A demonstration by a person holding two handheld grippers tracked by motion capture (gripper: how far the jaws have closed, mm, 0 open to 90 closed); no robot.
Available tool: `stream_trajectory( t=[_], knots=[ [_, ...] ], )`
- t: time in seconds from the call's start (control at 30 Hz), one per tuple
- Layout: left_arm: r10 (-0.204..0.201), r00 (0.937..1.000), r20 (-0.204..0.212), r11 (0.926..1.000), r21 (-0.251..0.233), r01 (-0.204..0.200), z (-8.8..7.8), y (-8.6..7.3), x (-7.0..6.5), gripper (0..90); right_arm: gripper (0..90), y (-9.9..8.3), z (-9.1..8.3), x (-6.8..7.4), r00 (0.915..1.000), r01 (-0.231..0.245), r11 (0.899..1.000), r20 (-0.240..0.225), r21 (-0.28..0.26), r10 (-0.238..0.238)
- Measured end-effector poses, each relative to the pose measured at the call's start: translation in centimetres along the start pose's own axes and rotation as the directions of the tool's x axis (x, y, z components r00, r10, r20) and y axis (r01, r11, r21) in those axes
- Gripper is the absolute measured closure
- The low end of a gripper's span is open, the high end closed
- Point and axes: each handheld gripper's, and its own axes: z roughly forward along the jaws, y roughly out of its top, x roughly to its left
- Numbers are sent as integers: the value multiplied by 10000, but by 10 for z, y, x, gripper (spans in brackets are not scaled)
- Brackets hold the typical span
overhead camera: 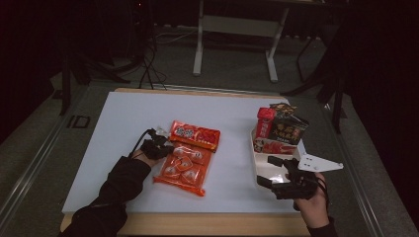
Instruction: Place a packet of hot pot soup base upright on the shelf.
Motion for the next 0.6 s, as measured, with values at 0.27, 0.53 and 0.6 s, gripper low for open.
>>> stream_trajectory(
  t=[0.27,0.53,0.6],
  knots=[
    [129,9994,311,9999,-68,-127,4,3,-11,900,153,0,-1,0,10000,-10,10000,22,-9,10],
    [389,9978,529,9988,-303,-373,-4,-2,-9,900,153,0,-2,0,10000,25,10000,54,-38,-25],
    [463,9971,600,9987,-250,-449,-8,-4,-11,900,153,-1,-3,0,9999,49,10000,108,-31,-49]
  ],
)
